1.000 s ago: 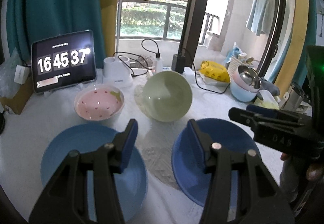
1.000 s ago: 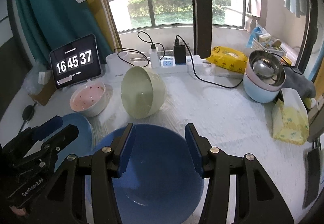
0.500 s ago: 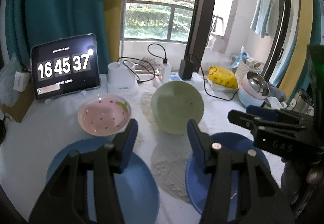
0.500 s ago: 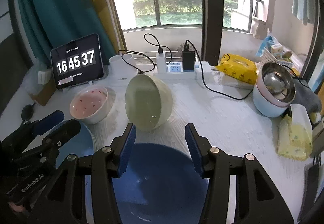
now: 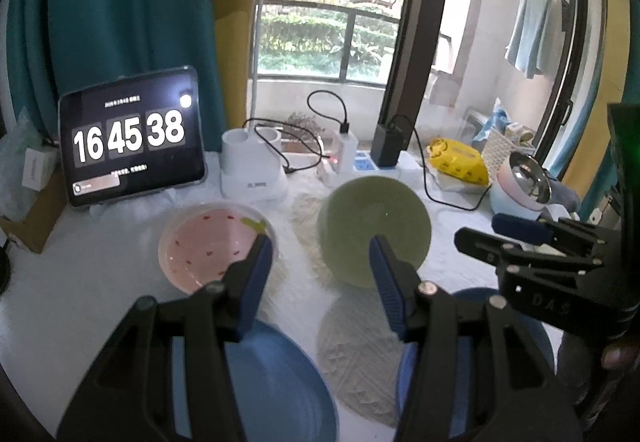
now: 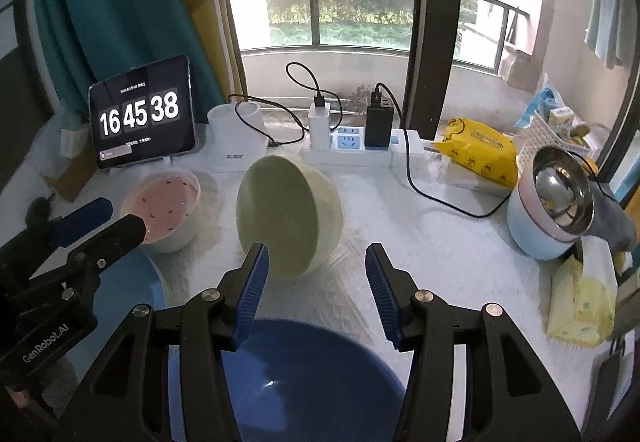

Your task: Organize plates and bowls

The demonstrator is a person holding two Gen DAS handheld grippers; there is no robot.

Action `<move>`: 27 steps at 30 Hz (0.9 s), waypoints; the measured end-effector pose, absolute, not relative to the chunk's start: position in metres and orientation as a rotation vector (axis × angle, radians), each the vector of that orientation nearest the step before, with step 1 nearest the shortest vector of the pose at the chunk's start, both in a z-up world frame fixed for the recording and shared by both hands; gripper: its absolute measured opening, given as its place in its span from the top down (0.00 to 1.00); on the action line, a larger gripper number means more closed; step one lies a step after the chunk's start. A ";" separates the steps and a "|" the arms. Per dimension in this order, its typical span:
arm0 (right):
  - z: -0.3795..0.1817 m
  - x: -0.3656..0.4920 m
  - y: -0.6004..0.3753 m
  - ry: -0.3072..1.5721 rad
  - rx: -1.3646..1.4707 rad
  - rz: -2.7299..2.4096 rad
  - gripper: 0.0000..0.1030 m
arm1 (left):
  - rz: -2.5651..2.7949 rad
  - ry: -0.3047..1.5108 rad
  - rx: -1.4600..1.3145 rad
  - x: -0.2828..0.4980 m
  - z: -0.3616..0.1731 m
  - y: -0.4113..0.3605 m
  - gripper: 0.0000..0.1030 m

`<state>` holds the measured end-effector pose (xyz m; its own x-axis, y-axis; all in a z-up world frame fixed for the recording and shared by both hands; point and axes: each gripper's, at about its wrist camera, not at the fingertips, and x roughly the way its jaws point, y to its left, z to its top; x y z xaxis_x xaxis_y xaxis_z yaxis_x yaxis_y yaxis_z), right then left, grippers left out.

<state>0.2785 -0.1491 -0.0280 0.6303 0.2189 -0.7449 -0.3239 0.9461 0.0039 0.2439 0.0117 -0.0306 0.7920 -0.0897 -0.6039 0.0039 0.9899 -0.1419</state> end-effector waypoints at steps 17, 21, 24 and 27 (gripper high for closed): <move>-0.054 0.335 -0.135 0.922 -0.115 0.336 0.48 | -0.039 0.743 -0.224 0.278 -0.050 0.024 0.49; -0.062 0.343 -0.135 0.942 -0.097 0.329 0.50 | -0.043 0.760 -0.220 0.286 -0.056 0.022 0.49; -0.070 0.350 -0.137 0.968 -0.073 0.319 0.61 | -0.042 0.778 -0.223 0.291 -0.061 0.020 0.49; -0.079 0.358 -0.141 1.001 -0.043 0.295 0.78 | -0.037 0.796 -0.214 0.297 -0.066 0.017 0.49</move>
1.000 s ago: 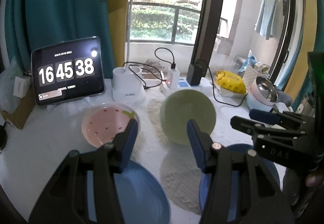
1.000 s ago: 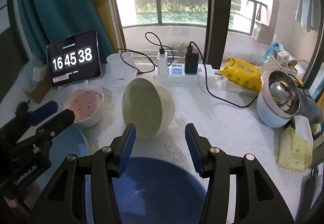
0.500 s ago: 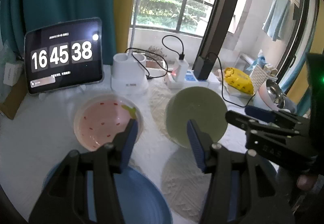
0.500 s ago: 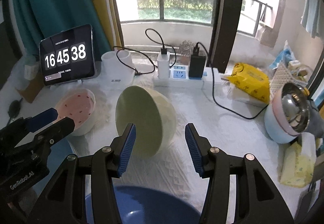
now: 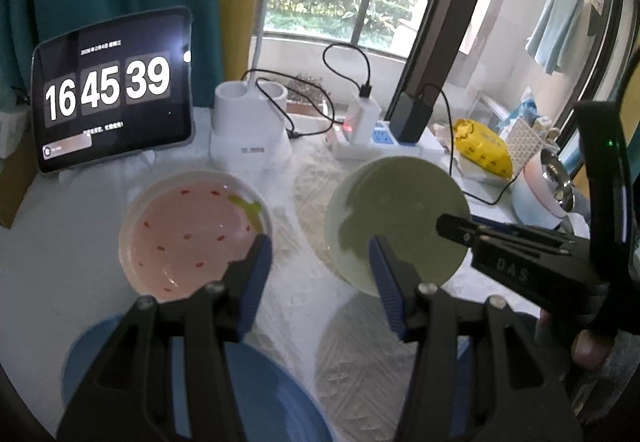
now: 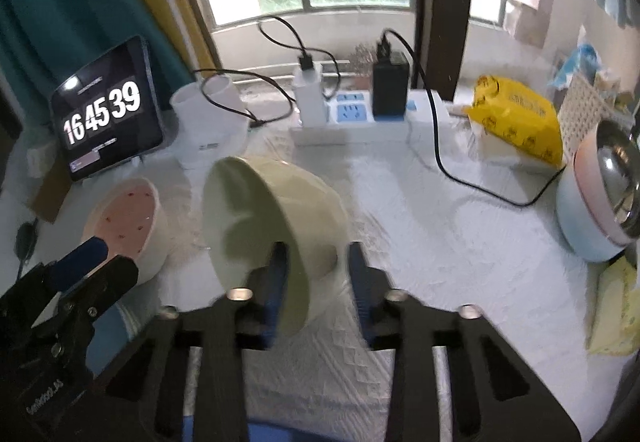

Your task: Organize plates and bowls

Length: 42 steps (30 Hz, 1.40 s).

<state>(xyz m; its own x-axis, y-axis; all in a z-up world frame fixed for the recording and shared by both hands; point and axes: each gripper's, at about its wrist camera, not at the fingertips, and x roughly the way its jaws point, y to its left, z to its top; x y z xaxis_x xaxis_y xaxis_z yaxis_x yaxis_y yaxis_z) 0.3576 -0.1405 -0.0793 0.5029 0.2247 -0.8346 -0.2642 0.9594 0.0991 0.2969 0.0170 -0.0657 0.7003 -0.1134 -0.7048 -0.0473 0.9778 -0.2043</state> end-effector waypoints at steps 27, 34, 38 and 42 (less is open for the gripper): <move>-0.104 0.372 -0.206 1.142 0.361 0.255 0.78 | -0.110 0.966 -0.191 0.341 -0.086 -0.014 0.49; -0.108 0.375 -0.201 1.139 0.333 0.233 0.73 | -0.107 0.983 -0.186 0.355 -0.086 -0.016 0.50; -0.112 0.378 -0.199 1.145 0.337 0.223 0.71 | -0.131 0.968 -0.206 0.359 -0.082 -0.015 0.50; -0.116 0.380 -0.194 1.143 0.326 0.208 0.68 | -0.150 0.968 -0.187 0.366 -0.086 -0.024 0.50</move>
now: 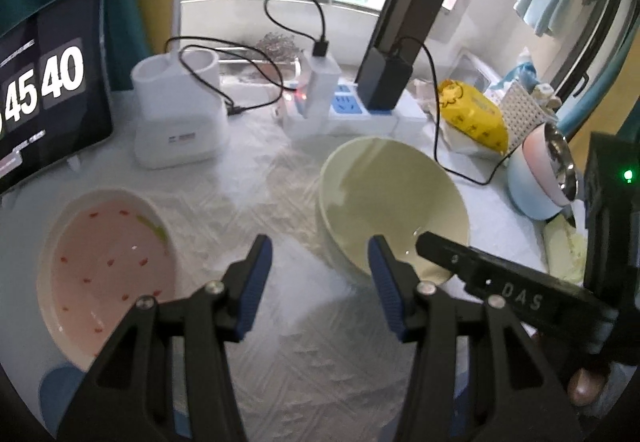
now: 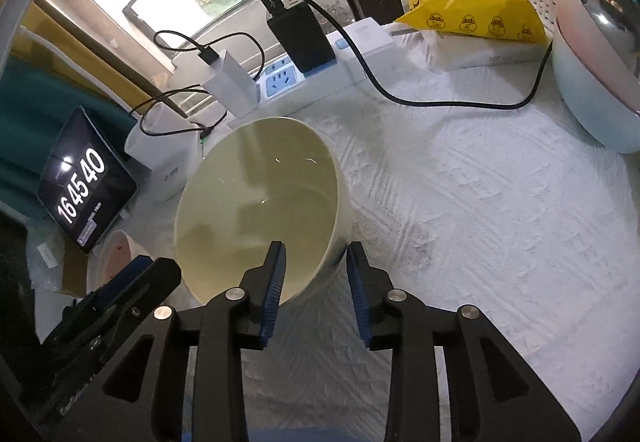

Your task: Organize plates and bowls

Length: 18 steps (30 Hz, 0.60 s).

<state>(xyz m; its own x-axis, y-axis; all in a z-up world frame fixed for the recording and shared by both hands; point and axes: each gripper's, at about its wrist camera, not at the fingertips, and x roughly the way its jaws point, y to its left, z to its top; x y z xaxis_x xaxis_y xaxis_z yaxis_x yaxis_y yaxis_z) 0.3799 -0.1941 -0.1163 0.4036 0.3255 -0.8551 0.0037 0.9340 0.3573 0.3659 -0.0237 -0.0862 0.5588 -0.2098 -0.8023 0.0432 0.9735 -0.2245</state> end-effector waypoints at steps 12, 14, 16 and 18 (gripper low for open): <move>-0.117 0.380 -0.186 1.112 0.259 0.204 0.71 | -0.180 0.996 -0.159 0.382 -0.102 -0.036 0.75; -0.116 0.379 -0.185 1.104 0.244 0.205 0.72 | -0.178 0.990 -0.151 0.380 -0.102 -0.036 0.76; -0.115 0.378 -0.185 1.100 0.237 0.202 0.75 | -0.181 0.983 -0.143 0.377 -0.101 -0.036 0.76; -0.114 0.376 -0.185 1.095 0.237 0.201 0.77 | -0.181 0.975 -0.138 0.374 -0.099 -0.036 0.76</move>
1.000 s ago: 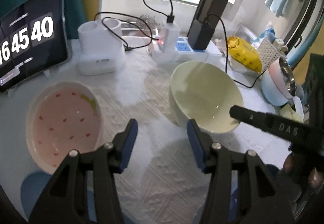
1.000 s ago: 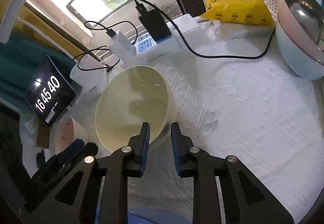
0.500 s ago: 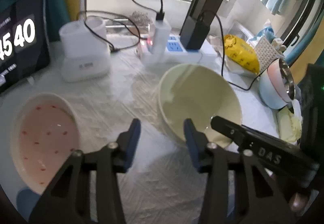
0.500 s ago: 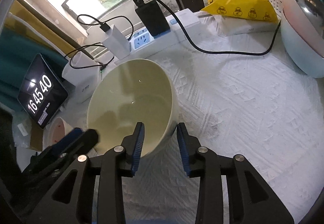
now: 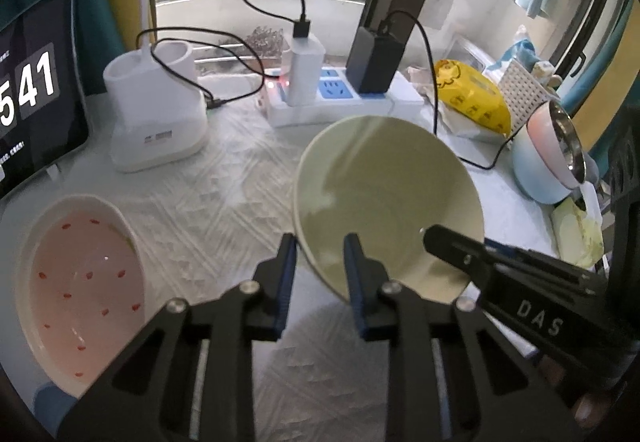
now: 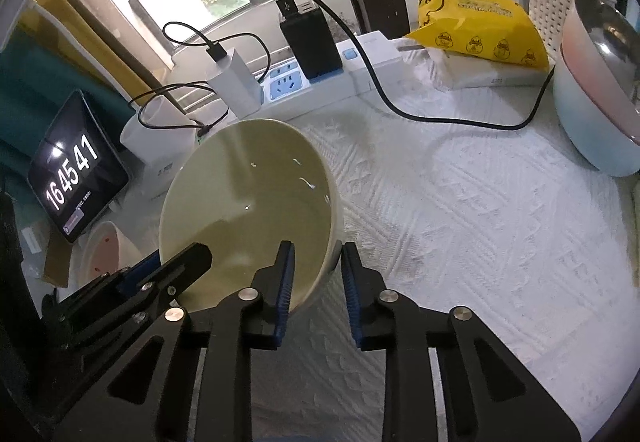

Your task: Organize plates and bowls

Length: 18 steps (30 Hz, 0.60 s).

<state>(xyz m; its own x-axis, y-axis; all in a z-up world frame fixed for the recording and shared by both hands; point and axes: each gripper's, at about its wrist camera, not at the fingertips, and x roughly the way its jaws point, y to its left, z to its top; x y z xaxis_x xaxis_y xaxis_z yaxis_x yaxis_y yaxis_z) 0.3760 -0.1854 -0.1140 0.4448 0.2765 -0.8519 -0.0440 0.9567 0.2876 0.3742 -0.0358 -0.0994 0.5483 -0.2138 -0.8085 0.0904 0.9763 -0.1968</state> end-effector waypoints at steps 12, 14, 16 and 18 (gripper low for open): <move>-0.084 0.361 -0.180 1.025 0.229 0.224 0.77 | -0.172 0.892 -0.112 0.355 -0.069 -0.030 0.76; -0.079 0.358 -0.179 1.017 0.227 0.228 0.77 | -0.171 0.883 -0.112 0.350 -0.064 -0.030 0.76; -0.073 0.353 -0.178 1.008 0.221 0.232 0.77 | -0.171 0.876 -0.113 0.345 -0.060 -0.029 0.76; -0.068 0.349 -0.178 0.999 0.218 0.235 0.77 | -0.174 0.866 -0.117 0.339 -0.054 -0.027 0.76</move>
